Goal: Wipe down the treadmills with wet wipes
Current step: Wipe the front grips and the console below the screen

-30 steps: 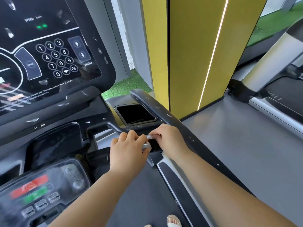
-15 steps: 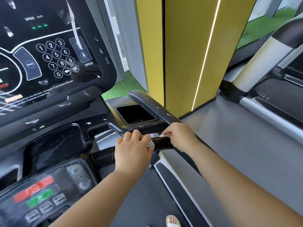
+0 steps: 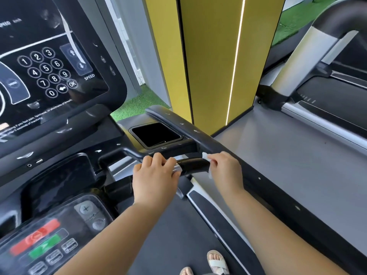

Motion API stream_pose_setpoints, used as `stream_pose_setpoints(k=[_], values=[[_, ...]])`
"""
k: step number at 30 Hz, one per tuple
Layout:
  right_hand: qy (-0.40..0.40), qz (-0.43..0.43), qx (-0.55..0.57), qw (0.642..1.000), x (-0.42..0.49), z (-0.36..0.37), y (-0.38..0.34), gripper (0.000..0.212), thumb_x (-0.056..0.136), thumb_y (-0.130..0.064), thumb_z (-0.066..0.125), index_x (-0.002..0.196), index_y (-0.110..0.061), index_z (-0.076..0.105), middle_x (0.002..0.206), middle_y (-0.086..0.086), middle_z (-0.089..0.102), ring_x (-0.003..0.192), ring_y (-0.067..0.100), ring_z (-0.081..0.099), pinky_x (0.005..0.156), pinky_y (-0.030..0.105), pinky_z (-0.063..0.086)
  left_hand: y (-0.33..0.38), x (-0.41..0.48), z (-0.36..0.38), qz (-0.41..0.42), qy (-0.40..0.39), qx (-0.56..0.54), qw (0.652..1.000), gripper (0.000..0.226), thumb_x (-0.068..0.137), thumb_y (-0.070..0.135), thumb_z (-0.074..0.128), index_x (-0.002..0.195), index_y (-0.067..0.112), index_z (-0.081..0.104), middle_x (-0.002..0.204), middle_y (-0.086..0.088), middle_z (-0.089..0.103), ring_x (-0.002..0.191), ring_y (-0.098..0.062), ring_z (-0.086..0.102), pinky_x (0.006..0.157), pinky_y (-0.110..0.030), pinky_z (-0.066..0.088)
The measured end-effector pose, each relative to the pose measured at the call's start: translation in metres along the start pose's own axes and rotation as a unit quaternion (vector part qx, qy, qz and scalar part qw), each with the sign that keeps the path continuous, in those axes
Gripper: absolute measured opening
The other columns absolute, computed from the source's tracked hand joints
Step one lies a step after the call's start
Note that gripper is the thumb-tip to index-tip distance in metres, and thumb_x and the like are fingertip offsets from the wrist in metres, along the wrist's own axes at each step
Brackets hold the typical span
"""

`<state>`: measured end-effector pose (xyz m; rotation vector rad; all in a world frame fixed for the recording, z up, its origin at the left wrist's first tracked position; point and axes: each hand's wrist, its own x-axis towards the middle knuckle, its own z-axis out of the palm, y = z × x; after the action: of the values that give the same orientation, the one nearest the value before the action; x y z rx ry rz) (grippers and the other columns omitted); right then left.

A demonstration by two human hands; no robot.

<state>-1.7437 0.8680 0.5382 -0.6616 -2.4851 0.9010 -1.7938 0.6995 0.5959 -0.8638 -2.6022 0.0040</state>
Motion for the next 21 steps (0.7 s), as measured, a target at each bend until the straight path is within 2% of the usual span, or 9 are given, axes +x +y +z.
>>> stream_pose_setpoints(k=[4, 6, 9, 13, 15, 17, 19, 21], values=[[0.019, -0.037, 0.049, 0.998, -0.016, 0.003, -0.008, 0.020, 0.086, -0.001, 0.066, 0.104, -0.004, 0.072, 0.088, 0.008, 0.066, 0.077, 0.018, 0.063, 0.068, 0.013, 0.046, 0.000, -0.001, 0.002, -0.007, -0.014, -0.014, 1.000, 0.023, 0.062, 0.027, 0.085, 0.075, 0.016, 0.070, 0.070, -0.005, 0.057, 0.059, -0.030, 0.054, 0.052, -0.034, 0.041], [0.033, -0.026, 0.053, 0.998, -0.020, 0.006, 0.004, 0.017, 0.084, 0.000, 0.068, 0.101, -0.003, 0.072, 0.087, 0.008, 0.066, 0.075, 0.018, 0.063, 0.067, 0.013, 0.046, -0.001, 0.000, 0.000, -0.004, -0.020, -0.018, 1.000, 0.024, 0.062, 0.026, 0.086, 0.076, 0.016, 0.070, 0.070, -0.005, 0.057, 0.059, -0.030, 0.054, 0.053, -0.034, 0.042], [0.040, 0.060, 0.051, 0.996, -0.024, 0.012, 0.023, 0.014, 0.088, -0.001, 0.062, 0.100, -0.004, 0.069, 0.094, 0.009, 0.065, 0.082, 0.023, 0.063, 0.071, 0.027, 0.052, -0.001, 0.000, -0.002, 0.001, -0.025, -0.018, 1.000, 0.024, 0.062, 0.026, 0.086, 0.077, 0.016, 0.070, 0.070, -0.005, 0.057, 0.059, -0.029, 0.054, 0.053, -0.034, 0.042], [0.098, 0.145, 0.099, 0.979, -0.029, 0.022, 0.018, 0.013, 0.088, -0.001, 0.063, 0.100, -0.005, 0.069, 0.094, 0.007, 0.066, 0.084, 0.019, 0.061, 0.074, 0.030, 0.054, -0.002, -0.001, -0.002, 0.006, -0.031, -0.024, 0.999, 0.023, 0.062, 0.025, 0.085, 0.078, 0.016, 0.070, 0.071, -0.005, 0.058, 0.061, -0.030, 0.055, 0.054, -0.034, 0.043], [0.116, 0.145, 0.125, 0.975, -0.032, 0.025, 0.007, 0.015, 0.087, 0.001, 0.063, 0.101, -0.004, 0.070, 0.093, 0.007, 0.066, 0.080, 0.012, 0.057, 0.072, 0.021, 0.052, -0.002, -0.001, -0.002, 0.008, -0.033, -0.026, 0.999, 0.023, 0.063, 0.025, 0.084, 0.080, 0.016, 0.071, 0.072, -0.005, 0.058, 0.062, -0.030, 0.055, 0.055, -0.034, 0.043], [0.114, 0.105, 0.129, 0.979, -0.037, 0.026, -0.003, 0.018, 0.085, 0.003, 0.065, 0.102, -0.003, 0.070, 0.091, 0.006, 0.065, 0.079, 0.011, 0.056, 0.069, 0.005, 0.042, -0.002, -0.001, -0.001, 0.008, -0.029, -0.028, 0.999, 0.022, 0.064, 0.023, 0.083, 0.080, 0.015, 0.071, 0.072, -0.006, 0.058, 0.062, -0.031, 0.055, 0.056, -0.035, 0.043], [0.111, 0.096, 0.144, 0.979, -0.039, 0.028, -0.003, 0.020, 0.085, 0.004, 0.065, 0.102, -0.003, 0.071, 0.091, 0.006, 0.065, 0.080, 0.012, 0.059, 0.069, 0.003, 0.040, -0.002, -0.001, -0.002, 0.008, -0.039, -0.030, 0.999, 0.022, 0.065, 0.022, 0.083, 0.081, 0.015, 0.071, 0.072, -0.007, 0.058, 0.062, -0.031, 0.055, 0.057, -0.035, 0.043], [0.122, 0.151, 0.171, 0.966, -0.037, 0.031, 0.004, 0.019, 0.086, 0.002, 0.064, 0.102, -0.005, 0.071, 0.093, 0.005, 0.066, 0.083, 0.015, 0.061, 0.071, 0.009, 0.045, -0.003, -0.002, -0.003, 0.012, -0.046, -0.032, 0.998, 0.022, 0.066, 0.021, 0.083, 0.083, 0.014, 0.072, 0.072, -0.007, 0.058, 0.063, -0.032, 0.056, 0.057, -0.036, 0.044]])
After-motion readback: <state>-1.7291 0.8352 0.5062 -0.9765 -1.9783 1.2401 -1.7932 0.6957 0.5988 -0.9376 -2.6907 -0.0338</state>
